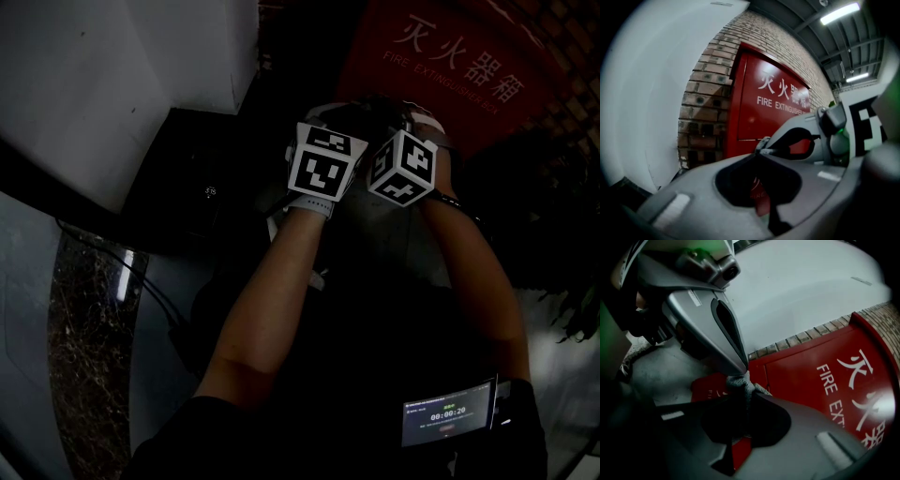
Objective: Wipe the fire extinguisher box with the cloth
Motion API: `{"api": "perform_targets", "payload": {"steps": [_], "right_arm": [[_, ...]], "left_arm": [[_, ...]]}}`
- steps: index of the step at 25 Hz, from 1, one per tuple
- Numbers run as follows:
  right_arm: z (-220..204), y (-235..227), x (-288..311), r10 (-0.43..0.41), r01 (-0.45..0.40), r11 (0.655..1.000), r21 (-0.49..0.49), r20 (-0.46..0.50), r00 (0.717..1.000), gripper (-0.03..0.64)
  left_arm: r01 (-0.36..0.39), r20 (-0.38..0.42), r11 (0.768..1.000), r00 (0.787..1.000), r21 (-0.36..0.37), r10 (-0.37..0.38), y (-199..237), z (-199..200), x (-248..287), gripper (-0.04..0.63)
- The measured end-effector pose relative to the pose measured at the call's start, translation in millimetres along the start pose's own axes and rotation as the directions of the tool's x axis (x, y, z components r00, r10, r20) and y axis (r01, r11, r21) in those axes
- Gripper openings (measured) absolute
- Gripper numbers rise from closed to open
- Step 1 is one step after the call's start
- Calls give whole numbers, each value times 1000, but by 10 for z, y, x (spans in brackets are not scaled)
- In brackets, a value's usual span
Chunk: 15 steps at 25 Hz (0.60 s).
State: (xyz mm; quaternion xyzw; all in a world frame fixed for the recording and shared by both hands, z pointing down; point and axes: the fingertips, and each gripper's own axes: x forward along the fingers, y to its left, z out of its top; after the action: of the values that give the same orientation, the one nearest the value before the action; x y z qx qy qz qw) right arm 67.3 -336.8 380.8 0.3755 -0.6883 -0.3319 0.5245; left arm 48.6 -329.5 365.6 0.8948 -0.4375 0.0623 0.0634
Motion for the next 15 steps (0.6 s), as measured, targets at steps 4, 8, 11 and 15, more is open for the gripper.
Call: {"api": "perform_targets", "payload": {"steps": [4,8,11,15], "right_arm": [[-236,-17,-78,-6,6,1000,7,-41,999,29],[-479,-27,-162,-5,6,1000,13,-77,997,29],[-651,-47,-226,-9,11,1000,19,-101,995,29],[-878,-57,-307,-11,15,999,29,-131,991,29]], "left_arm": [[26,-4,999,1000,34,-25,-181,-6,70,3],[54,-12,996,999,66,-53,-385,-20,143,3],[89,-17,991,996,98,-88,-604,-32,196,3],[141,-27,980,990,138,-139,-881,-54,242,3]]}}
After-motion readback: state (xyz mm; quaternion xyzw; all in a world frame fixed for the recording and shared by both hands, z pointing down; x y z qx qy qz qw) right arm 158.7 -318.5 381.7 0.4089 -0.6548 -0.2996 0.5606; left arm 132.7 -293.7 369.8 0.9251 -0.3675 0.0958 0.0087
